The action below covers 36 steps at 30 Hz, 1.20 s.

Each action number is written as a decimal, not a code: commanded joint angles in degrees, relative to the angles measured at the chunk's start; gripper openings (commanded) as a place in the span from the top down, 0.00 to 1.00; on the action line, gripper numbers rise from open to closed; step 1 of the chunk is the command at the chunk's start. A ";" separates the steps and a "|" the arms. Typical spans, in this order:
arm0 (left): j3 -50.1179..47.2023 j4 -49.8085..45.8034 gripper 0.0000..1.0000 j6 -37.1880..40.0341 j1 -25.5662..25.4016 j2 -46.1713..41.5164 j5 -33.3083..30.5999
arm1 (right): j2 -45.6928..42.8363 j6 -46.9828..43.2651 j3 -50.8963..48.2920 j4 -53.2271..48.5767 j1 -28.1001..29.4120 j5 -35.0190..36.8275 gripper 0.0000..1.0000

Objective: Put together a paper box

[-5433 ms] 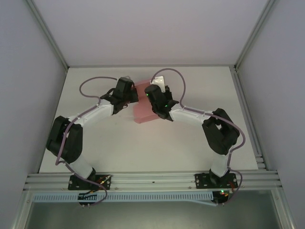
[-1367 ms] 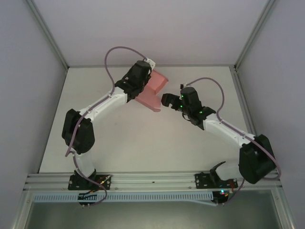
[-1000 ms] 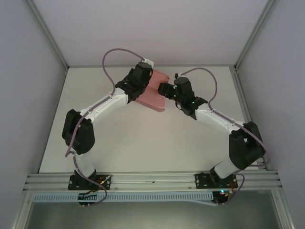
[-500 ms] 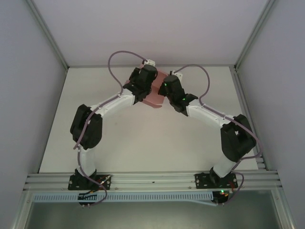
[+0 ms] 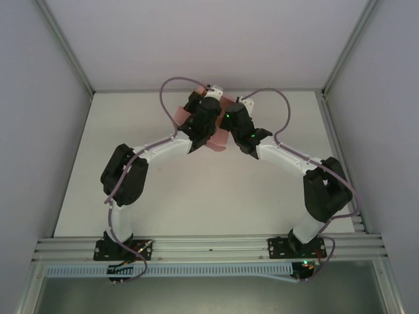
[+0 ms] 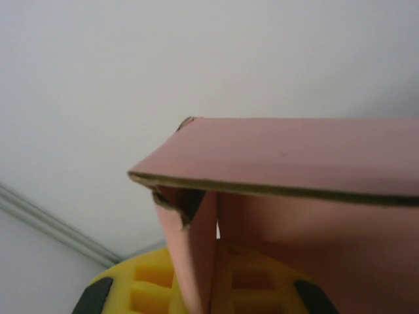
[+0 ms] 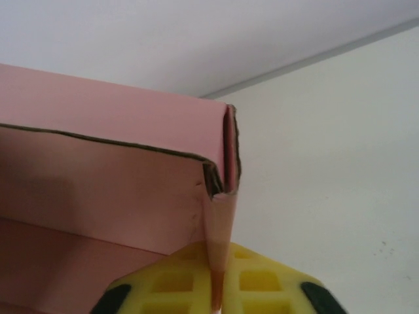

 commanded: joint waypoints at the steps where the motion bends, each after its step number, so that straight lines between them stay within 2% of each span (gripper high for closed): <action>1: 7.50 -28.96 1.00 -17.37 4.96 -4.30 19.21 | -1.77 -0.61 -0.61 -3.01 -1.26 2.40 0.84; 2: 6.67 -29.48 1.00 -18.47 5.86 -5.46 26.81 | -1.75 -1.06 -0.65 -2.68 -1.31 0.57 0.78; 4: 3.12 -27.34 1.00 -17.06 6.22 -8.03 34.33 | -2.12 -1.79 -0.86 -2.67 -1.28 -2.81 0.67; 5: 2.07 -27.19 1.00 -16.81 6.20 -8.93 36.17 | -2.46 -2.08 -1.33 -2.41 -1.28 -4.74 0.57; 8: 1.50 -30.30 1.00 -16.06 7.38 -10.26 41.69 | -4.43 -2.96 -3.21 -0.99 -1.45 -12.43 0.40; 9: 1.35 -31.38 1.00 -14.84 7.78 -10.63 42.56 | -5.45 -3.24 -4.26 -0.25 -1.57 -15.64 0.31; 11: 0.52 -33.49 1.00 -11.74 8.72 -11.08 43.81 | -7.68 -3.36 -6.36 0.33 -1.58 -20.16 0.04; 12: 0.33 -35.23 1.00 -9.72 9.29 -11.09 44.54 | -9.09 -4.00 -7.70 0.65 -1.70 -22.97 0.00; 16: -0.42 -42.48 1.00 -2.23 10.00 -10.86 46.56 | -15.52 -7.77 -14.67 3.04 -2.19 -30.62 0.00; 19: -4.75 -45.90 1.00 8.17 9.88 -12.32 52.52 | -22.28 -8.84 -21.30 6.48 -4.16 -37.22 0.00; 22: -8.11 -46.77 1.00 16.32 7.70 -12.97 51.39 | -29.96 -8.02 -27.88 9.53 -6.31 -39.95 0.00; 27: -5.51 -54.01 1.00 24.88 4.07 -7.24 51.79 | -39.98 -5.58 -32.72 0.23 -8.47 -29.45 0.00; 29: -2.79 -56.67 0.94 26.00 3.05 -3.35 50.39 | -42.17 -5.11 -34.04 -2.07 -8.86 -27.37 0.00; 34: 4.37 -60.76 0.92 26.66 2.04 4.27 50.13 | -44.83 -3.57 -36.32 -4.62 -9.23 -23.55 0.00; 36: 5.47 -60.63 0.82 26.81 1.93 5.46 50.01 | -44.75 -3.56 -36.28 -5.62 -9.49 -22.50 0.00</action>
